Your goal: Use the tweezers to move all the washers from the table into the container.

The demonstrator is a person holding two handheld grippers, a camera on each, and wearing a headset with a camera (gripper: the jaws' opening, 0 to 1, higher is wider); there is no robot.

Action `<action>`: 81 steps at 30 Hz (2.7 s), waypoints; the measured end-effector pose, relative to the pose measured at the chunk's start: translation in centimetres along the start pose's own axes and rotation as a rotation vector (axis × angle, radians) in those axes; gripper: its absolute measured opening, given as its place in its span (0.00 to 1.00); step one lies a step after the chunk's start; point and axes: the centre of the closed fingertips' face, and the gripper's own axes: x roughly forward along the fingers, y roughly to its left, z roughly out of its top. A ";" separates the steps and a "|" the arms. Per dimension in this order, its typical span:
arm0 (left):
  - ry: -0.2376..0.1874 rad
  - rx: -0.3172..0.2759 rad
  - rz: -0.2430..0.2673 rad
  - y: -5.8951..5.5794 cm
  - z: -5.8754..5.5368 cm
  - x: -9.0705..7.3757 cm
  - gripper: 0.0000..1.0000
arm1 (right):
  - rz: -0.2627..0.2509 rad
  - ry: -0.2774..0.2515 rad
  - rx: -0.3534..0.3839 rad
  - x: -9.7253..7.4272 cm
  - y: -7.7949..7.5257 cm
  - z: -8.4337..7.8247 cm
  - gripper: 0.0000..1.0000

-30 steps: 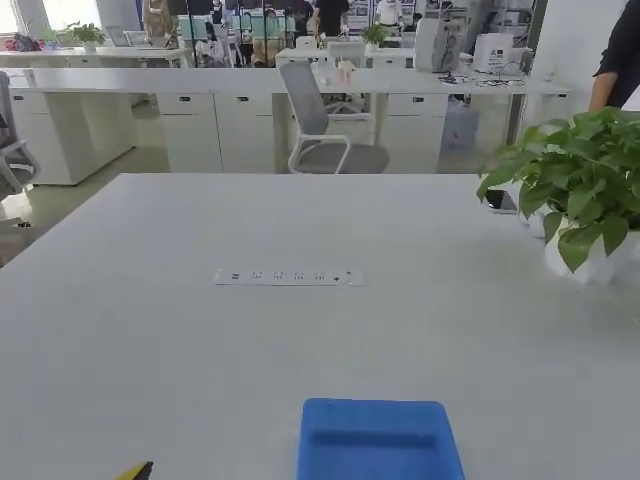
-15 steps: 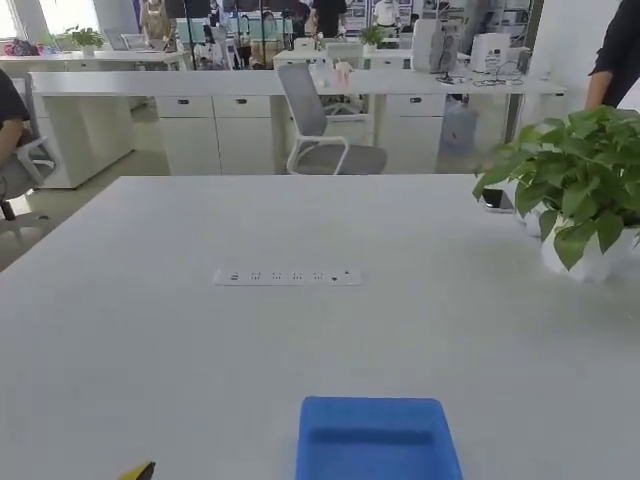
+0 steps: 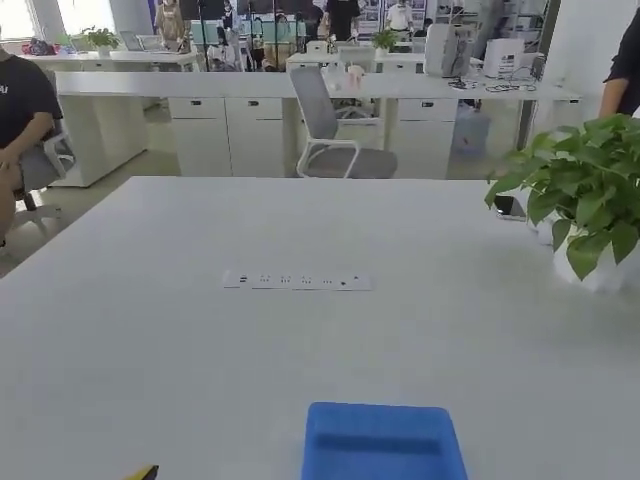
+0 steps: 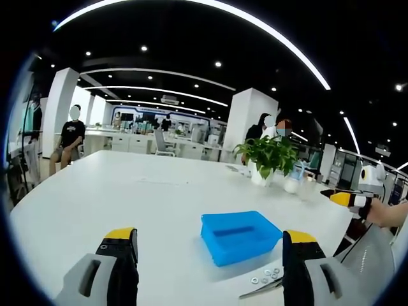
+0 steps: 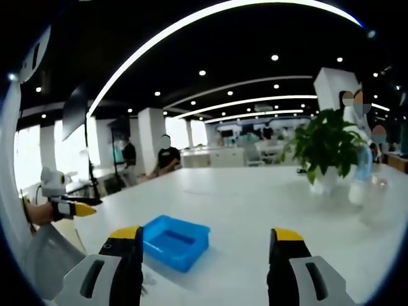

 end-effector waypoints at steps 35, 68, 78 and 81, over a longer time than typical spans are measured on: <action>-0.002 0.063 0.017 0.4 0.5 -0.5 0.97 | 0.007 0.188 -0.083 -0.5 1.2 -2.0 0.69; 0.667 0.551 -0.610 -5.2 -11.5 1.7 0.32 | 0.541 0.628 -0.384 3.5 12.8 -11.4 0.16; 0.733 0.687 -0.683 -5.8 -13.8 2.4 0.21 | 0.608 0.725 -0.502 3.9 14.3 -14.8 0.16; 0.743 0.712 -0.692 -6.0 -14.2 2.6 0.17 | 0.623 0.740 -0.518 3.9 14.5 -15.3 0.16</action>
